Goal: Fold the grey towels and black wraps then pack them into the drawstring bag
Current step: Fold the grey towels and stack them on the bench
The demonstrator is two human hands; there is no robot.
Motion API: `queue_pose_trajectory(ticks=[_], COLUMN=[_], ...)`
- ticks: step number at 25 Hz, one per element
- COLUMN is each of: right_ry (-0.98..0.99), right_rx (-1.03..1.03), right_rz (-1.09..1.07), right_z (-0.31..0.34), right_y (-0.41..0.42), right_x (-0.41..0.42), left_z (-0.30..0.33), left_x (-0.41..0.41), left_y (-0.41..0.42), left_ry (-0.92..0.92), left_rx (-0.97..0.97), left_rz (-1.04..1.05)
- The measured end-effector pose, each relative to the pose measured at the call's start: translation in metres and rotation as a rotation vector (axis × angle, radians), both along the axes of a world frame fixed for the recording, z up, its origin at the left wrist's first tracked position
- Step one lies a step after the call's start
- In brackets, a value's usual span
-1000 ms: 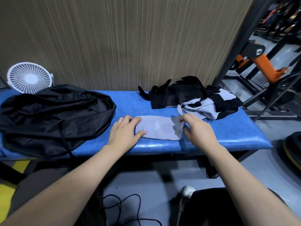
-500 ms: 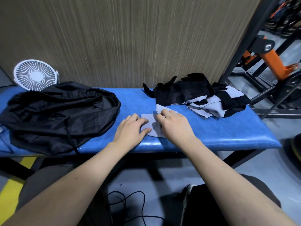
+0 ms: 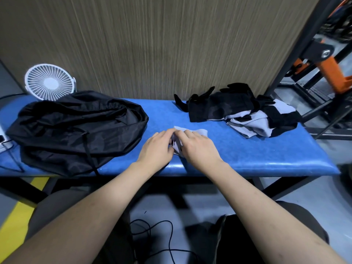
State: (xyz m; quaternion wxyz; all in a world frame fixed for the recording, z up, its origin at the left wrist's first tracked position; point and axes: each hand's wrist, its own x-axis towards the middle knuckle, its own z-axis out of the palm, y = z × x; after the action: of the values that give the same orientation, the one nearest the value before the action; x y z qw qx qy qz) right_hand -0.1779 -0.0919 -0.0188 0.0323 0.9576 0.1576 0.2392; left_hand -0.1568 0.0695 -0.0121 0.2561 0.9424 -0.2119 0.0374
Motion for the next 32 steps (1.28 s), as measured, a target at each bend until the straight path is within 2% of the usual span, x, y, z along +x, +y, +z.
queue_pose_trajectory(ticks=[8, 15, 20, 24, 27, 32], right_ry=[0.097, 0.351, 0.633, 0.634, 0.627, 0.691], right_rx=[0.186, 0.223, 0.228, 0.282, 0.334, 0.291], right_rz=[0.003, -0.076, -0.141, -0.119, -0.113, -0.132], right_z=[0.001, 0.014, -0.001, 0.002, 0.006, 0.0], right_y=[-0.016, -0.056, -0.065, -0.07, -0.079, -0.094], right_x=[0.002, -0.007, -0.01, -0.017, -0.025, -0.034], left_z=[0.0, -0.004, -0.007, -0.005, 0.0, -0.012], left_x=[0.0, 0.003, 0.005, 0.009, 0.012, 0.015], left_y=[-0.002, -0.002, -0.003, -0.008, -0.019, -0.033], left_ry=[0.027, 0.007, -0.056, 0.013, -0.01, 0.015], left_rx=[0.013, 0.069, 0.1, 0.099, 0.061, 0.201], left_rz=[0.031, 0.02, -0.028, -0.123, -0.148, -0.259])
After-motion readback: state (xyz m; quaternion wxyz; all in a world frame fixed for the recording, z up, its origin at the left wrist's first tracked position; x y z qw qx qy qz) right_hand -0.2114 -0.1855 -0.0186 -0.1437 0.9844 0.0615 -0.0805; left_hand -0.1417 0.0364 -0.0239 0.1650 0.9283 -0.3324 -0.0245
